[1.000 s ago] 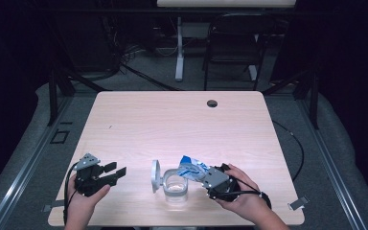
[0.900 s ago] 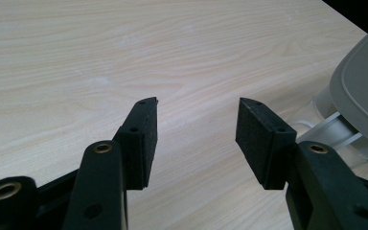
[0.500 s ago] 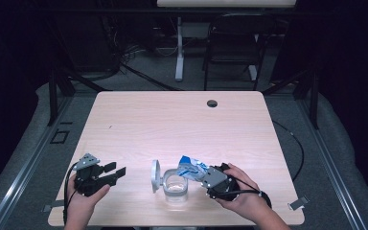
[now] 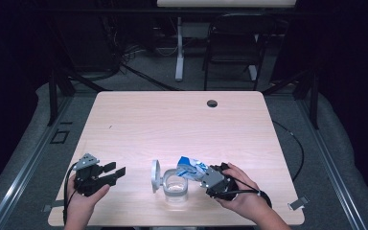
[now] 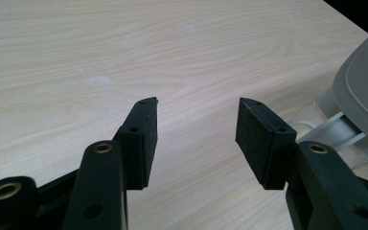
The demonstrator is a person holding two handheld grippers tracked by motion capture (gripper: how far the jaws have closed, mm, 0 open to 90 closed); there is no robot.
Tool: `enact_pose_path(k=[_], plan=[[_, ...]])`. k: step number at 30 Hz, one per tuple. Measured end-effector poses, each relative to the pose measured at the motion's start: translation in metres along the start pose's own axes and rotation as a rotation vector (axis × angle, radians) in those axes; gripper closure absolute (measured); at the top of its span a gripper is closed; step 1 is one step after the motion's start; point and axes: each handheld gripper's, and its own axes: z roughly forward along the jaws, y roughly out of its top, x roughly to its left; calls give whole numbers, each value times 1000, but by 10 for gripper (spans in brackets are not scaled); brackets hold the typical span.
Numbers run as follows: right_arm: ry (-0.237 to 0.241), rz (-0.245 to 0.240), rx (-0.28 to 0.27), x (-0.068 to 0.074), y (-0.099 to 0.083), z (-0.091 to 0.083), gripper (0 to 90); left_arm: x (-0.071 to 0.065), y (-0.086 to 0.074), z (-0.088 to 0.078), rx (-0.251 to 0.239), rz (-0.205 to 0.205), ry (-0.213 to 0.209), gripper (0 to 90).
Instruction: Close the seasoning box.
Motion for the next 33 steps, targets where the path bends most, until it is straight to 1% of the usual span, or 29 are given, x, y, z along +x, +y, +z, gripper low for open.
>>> enact_pose_path(k=[1, 3, 5, 6, 9, 12, 15, 18, 19, 23, 26, 28, 29, 33], plan=[[0, 0, -2, 0, 0, 1, 454, 0, 0, 0, -1, 0, -1, 499], [-8, -25, 13, 1, 0, 1, 454, 0, 0, 1, -1, -4, 0, 499], [-14, -33, 9, 3, 0, 2, 454, 0, 0, 1, 1, -6, 2, 499], [-11, -40, 18, 4, 0, 3, 454, 1, -1, 1, 0, -6, 1, 499], [-25, -65, 28, 6, 0, 4, 455, 1, -1, 0, 3, -4, 1, 499], [-24, -70, 35, 8, 1, 5, 455, 1, -1, 0, 2, -5, 1, 499], [-27, -69, 30, 7, 0, 6, 455, 1, -1, 1, 1, -5, 0, 499], [-33, -84, 46, 7, 0, 5, 455, 2, -1, 1, 2, -7, 0, 499], [-34, -81, 34, 8, 0, 6, 455, 2, -1, 1, 3, -7, 1, 499], [-44, -99, 44, 8, -1, 6, 455, 2, -1, 1, 2, -8, 3, 499], [-50, -98, 42, 8, -1, 7, 455, 2, -1, 1, 6, -7, 2, 499], [-57, -114, 52, 8, 0, 6, 455, 2, -1, 1, 5, -9, 3, 499], [-60, -118, 43, 9, -1, 7, 455, 2, -1, 1, 5, -9, 3, 499], [-65, -125, 48, 9, 0, 6, 455, 2, -2, 1, 4, -8, 4, 499]])
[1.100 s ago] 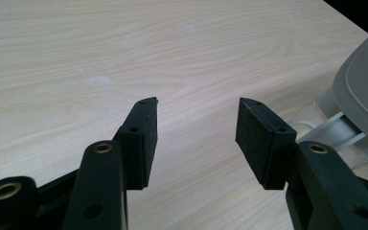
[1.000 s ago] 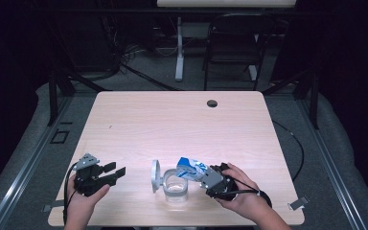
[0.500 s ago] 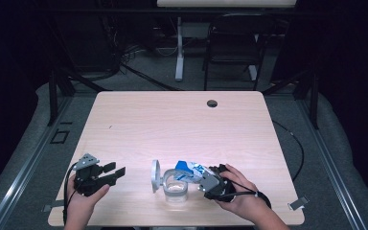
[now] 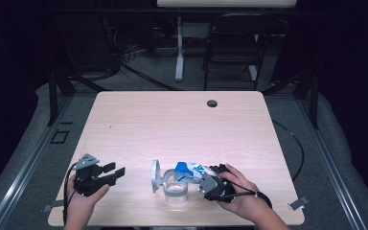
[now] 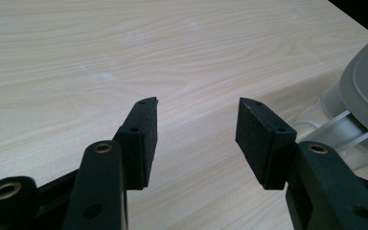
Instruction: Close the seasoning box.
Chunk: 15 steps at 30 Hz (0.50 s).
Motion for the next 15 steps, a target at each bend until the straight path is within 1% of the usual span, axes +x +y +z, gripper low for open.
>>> enact_pose_path(k=[2, 4, 11, 15], plan=[[-7, -13, 7, 0, 0, 0, 455, 0, 0, 0, -1, -2, 1, 499], [-1, -10, 6, 0, 1, 0, 455, 0, 0, 1, 0, -3, 1, 499], [-20, -29, 26, 0, 3, 0, 455, 1, -1, 1, 0, -1, 1, 499], [-23, -35, 20, 0, 3, 1, 455, 2, -1, 1, 2, -5, 2, 499]])
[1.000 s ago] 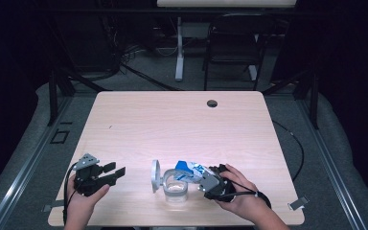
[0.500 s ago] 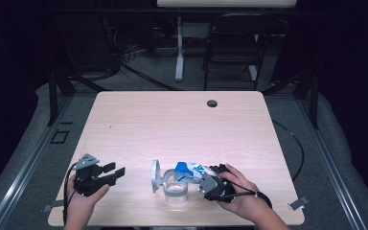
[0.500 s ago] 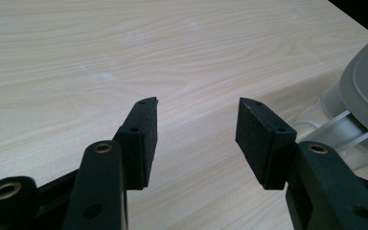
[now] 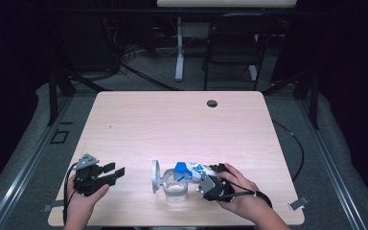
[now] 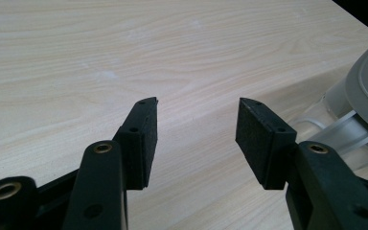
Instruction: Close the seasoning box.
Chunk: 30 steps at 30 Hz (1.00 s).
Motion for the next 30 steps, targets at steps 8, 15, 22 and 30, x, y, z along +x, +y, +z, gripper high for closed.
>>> enact_pose_path(k=[8, 15, 22, 30], plan=[[-2, -14, 9, -1, 1, 0, 455, 1, -1, 0, 0, -6, 2, 499], [-10, -30, 21, -2, 2, -1, 455, 2, -1, 1, 0, -6, 3, 499], [-21, -57, 32, -2, 4, -2, 457, 2, -1, 1, 2, -5, 5, 499], [-35, -77, 40, -3, 4, -1, 457, 3, -2, 1, 11, -8, 3, 499]])
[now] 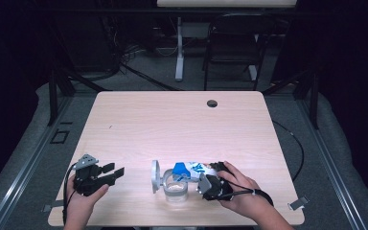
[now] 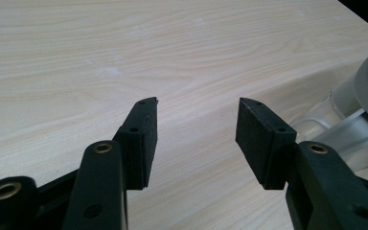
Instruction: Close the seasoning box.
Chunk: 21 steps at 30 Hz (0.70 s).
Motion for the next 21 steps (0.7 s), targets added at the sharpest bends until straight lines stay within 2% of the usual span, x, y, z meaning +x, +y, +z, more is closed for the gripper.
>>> enact_pose_path(k=[21], plan=[[-56, -70, 38, 0, 4, -2, 459, 1, 0, 0, -7, -2, 3, 499]])
